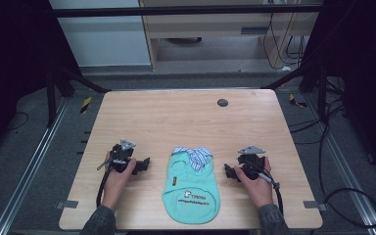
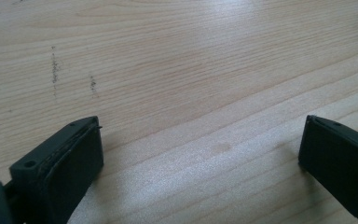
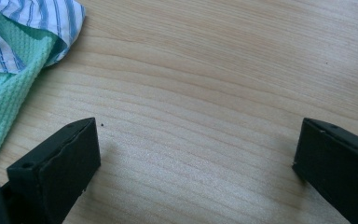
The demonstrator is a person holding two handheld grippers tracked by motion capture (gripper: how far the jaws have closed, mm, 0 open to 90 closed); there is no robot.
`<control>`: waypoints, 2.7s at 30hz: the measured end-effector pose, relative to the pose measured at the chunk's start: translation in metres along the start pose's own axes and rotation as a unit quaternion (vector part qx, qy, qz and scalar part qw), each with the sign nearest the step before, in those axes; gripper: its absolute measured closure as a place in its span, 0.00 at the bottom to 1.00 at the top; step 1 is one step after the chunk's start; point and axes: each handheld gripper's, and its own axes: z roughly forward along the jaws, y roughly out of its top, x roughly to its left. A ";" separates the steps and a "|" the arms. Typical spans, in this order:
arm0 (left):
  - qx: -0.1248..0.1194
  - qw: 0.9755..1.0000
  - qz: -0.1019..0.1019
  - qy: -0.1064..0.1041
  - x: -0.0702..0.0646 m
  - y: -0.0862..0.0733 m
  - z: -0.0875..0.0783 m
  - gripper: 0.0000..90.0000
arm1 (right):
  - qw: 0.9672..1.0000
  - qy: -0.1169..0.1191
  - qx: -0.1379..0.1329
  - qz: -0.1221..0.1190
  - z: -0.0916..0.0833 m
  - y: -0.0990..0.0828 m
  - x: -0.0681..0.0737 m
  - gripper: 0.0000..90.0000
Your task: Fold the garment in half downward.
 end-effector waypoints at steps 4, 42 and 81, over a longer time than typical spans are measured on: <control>0.001 1.000 0.002 -0.001 -0.001 -0.001 -0.001 0.00 | 1.000 0.000 0.000 0.000 0.000 0.000 0.000 0.01; -0.011 0.991 0.104 -0.086 -0.036 0.067 -0.013 0.20 | 0.992 0.068 0.004 -0.109 -0.009 0.050 0.028 0.59; 0.071 0.974 0.121 -0.176 -0.082 0.083 0.048 0.67 | 0.982 0.140 0.074 -0.101 0.053 0.085 0.057 0.78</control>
